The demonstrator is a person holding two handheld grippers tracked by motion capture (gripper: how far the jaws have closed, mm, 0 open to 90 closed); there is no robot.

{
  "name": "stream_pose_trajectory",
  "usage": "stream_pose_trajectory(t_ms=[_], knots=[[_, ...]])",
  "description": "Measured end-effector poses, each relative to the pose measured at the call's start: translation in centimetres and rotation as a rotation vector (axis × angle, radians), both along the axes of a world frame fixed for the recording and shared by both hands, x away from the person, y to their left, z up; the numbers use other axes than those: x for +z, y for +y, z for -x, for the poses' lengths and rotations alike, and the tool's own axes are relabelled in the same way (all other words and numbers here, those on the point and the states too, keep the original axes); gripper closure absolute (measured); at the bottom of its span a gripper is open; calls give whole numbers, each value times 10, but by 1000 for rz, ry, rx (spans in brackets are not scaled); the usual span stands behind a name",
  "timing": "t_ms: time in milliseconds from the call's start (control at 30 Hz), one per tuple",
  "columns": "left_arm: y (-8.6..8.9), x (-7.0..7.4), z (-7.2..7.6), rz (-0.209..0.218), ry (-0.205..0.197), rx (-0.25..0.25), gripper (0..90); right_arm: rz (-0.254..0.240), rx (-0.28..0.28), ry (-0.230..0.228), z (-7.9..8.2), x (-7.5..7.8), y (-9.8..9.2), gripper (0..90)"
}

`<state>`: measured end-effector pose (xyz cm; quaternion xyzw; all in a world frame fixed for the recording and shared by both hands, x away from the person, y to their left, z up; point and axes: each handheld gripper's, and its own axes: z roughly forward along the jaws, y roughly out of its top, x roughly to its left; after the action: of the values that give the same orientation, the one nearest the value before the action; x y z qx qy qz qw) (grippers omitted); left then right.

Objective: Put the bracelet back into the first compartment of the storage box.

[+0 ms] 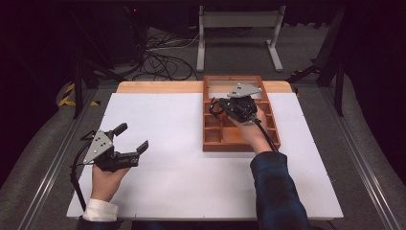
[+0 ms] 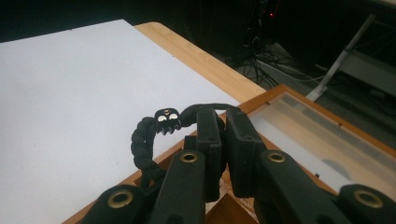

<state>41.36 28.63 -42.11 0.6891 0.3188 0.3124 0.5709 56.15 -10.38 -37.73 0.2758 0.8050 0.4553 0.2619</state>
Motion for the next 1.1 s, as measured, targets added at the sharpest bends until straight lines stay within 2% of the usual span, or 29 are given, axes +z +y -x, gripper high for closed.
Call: stream_pose_trajectory(t_ms=[133,233,533,700,1100], knots=[[1,0,0,2,-2,-2,55,5,9,-11,-4,7,6,852],[2,1,1,0,-2,0,55,17,-4,-3,-10,6,7,852],[2,1,1,14,-5,-3,55,7,-33,-3,-21,2,11,851],[2,1,1,15,-6,-5,55,13,-54,-1,-27,-1,11,852],[1,0,0,9,0,-8,55,44,-97,-33,-42,-18,18,850]])
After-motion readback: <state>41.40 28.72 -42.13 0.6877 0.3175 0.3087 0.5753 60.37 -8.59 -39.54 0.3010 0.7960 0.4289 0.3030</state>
